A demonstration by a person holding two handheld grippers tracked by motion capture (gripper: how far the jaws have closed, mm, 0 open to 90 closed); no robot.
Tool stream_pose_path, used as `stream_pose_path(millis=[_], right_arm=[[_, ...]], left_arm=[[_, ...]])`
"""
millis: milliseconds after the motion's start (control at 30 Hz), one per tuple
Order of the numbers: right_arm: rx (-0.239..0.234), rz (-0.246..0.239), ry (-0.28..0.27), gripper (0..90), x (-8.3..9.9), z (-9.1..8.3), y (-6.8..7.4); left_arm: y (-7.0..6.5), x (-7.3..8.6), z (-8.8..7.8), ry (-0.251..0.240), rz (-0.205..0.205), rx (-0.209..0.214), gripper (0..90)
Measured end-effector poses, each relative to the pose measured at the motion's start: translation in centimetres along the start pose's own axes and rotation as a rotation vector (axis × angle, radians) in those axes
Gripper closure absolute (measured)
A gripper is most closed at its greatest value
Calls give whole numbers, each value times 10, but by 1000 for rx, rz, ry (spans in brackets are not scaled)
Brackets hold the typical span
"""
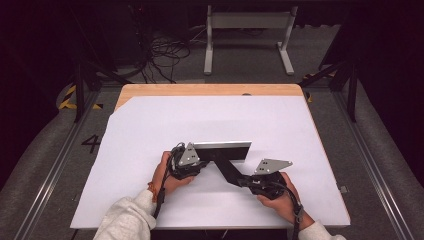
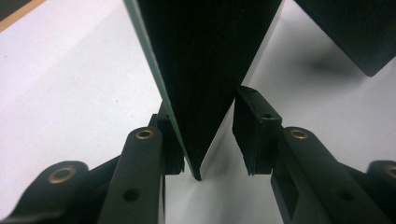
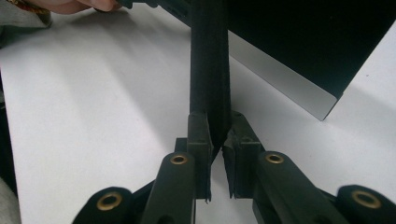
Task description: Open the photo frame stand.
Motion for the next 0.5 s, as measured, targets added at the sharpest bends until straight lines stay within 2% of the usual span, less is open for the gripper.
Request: stream_pose_path(millis=[100,300,500], right_arm=[[-2,7,-2,826,1,1,-1],[-5,-3,13,838,1,3,1],[-13,13,13,859,3,1,0]], left_arm=[[0,0,1,-4,-8,-3,649],[3,1,1,0,4,-25,640],[4,2,1,8,13,-51,641]])
Point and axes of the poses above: each handheld gripper's, and its own axes: z roughly forward along the jaws, x roughly out of its underside, y roughly to its left, the point moved 3 cm from there along z, roughly forward along the jaws, and after that the axes turned 2 degrees about -y, right-handed, at the moved point
